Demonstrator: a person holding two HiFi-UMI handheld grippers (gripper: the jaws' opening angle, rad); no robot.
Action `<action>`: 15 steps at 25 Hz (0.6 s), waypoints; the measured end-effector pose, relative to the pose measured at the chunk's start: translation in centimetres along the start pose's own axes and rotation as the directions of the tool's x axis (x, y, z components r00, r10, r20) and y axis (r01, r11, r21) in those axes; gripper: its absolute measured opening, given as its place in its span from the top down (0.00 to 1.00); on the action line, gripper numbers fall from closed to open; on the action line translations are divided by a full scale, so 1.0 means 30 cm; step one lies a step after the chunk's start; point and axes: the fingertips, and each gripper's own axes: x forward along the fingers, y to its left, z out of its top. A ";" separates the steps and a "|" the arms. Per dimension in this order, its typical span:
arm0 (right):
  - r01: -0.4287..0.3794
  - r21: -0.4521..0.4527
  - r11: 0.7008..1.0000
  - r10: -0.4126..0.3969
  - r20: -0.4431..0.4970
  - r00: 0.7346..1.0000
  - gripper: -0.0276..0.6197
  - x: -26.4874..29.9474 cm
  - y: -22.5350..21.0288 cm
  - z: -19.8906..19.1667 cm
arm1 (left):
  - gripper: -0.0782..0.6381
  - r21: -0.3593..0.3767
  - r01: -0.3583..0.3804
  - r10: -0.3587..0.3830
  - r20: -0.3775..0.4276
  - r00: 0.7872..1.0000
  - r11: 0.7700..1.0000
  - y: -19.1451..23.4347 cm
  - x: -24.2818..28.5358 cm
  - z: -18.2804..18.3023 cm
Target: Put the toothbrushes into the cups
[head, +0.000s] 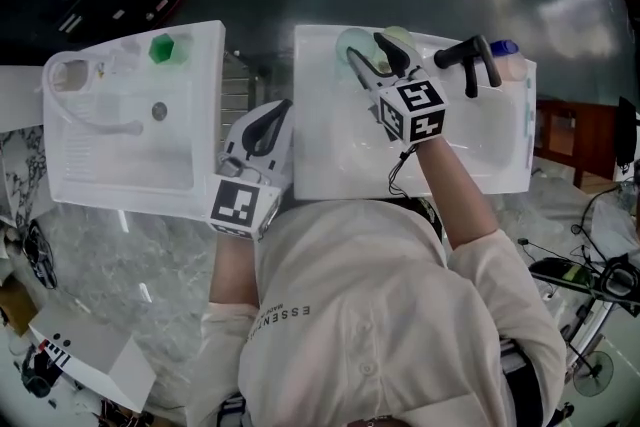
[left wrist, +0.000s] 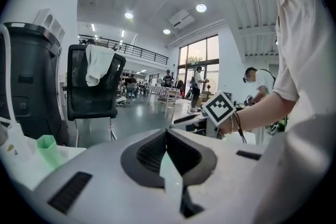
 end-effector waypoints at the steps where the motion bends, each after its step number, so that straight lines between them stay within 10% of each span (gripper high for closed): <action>1: 0.017 0.000 1.000 -0.017 -0.002 1.000 0.60 -0.009 -0.001 -0.001 | 0.89 0.003 0.005 -0.005 -0.001 1.000 1.000 -0.004 -0.009 0.000; 15: 0.222 0.003 0.975 -0.219 0.172 0.960 0.58 -0.341 0.021 0.053 | 0.89 0.063 0.177 -0.180 0.047 0.983 0.982 -0.124 -0.044 0.043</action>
